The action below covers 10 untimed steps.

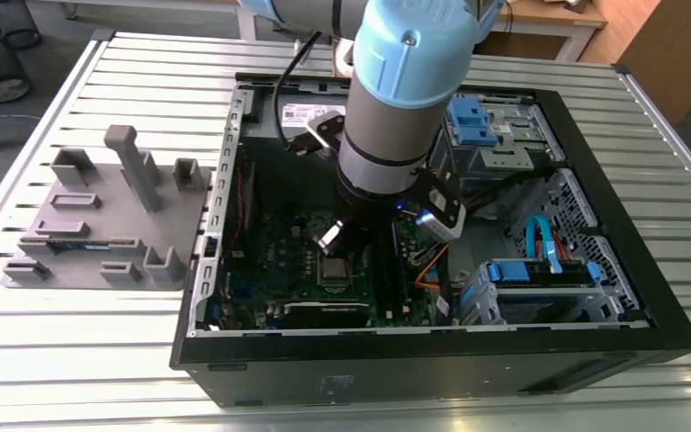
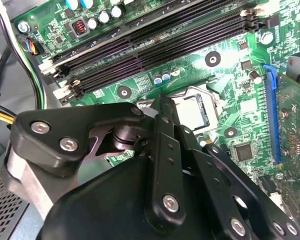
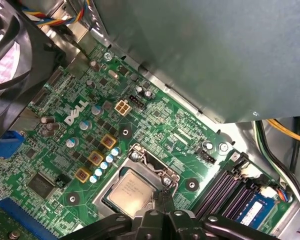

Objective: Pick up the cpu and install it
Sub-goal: 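Install the first cpu locking lever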

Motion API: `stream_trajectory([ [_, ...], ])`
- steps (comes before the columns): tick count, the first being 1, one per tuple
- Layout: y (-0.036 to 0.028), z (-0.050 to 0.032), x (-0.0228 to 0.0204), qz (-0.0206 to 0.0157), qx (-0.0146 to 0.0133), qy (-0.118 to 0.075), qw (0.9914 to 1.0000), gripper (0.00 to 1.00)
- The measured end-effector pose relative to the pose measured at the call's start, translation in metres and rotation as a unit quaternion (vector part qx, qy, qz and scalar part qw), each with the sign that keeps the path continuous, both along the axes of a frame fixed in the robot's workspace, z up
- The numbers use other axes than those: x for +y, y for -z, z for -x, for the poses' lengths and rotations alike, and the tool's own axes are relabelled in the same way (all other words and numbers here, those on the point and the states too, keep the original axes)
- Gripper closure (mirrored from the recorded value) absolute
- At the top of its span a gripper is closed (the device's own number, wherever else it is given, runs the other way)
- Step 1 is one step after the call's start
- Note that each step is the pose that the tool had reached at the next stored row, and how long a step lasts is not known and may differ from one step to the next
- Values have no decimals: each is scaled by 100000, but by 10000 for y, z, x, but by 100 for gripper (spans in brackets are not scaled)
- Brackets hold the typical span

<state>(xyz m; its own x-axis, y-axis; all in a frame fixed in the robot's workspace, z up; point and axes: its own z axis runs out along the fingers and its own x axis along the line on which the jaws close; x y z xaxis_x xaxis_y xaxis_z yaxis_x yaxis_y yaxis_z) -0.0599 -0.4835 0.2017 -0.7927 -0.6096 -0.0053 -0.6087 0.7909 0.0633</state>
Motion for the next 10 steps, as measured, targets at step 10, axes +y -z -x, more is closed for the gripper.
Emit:
stream_trajectory([
  [10,6,0,-95,-62,10,1767,99984,89],
])
